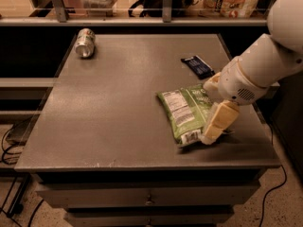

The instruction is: Move green jalapeno chip bag near 7up can

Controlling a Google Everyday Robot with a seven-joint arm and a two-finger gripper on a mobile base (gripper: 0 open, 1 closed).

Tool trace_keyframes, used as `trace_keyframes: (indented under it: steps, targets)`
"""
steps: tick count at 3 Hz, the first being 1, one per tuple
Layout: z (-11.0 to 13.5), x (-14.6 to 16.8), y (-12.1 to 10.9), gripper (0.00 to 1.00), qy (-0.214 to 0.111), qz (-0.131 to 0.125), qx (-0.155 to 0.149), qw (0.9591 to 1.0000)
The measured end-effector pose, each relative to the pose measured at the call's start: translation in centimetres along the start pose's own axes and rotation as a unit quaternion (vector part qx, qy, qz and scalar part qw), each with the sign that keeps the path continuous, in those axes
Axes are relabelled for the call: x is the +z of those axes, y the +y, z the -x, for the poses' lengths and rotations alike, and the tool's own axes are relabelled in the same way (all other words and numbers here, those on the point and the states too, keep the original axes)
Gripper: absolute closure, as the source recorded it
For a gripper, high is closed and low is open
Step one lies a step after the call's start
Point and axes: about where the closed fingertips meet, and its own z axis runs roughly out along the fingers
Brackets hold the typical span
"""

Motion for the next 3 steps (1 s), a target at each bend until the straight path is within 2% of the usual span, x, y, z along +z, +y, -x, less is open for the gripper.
trace_keyframes:
  steps: [1, 2, 3]
  targets:
    - [-0.6, 1.7, 0.2, 0.36, 0.003, 0.023, 0.013, 0.9996]
    - [-0.3, 1.7, 0.2, 0.59, 0.011, 0.022, 0.01, 0.9997]
    - [1.4, -0.3, -0.2, 0.83, 0.011, -0.001, -0.011, 0.9999]
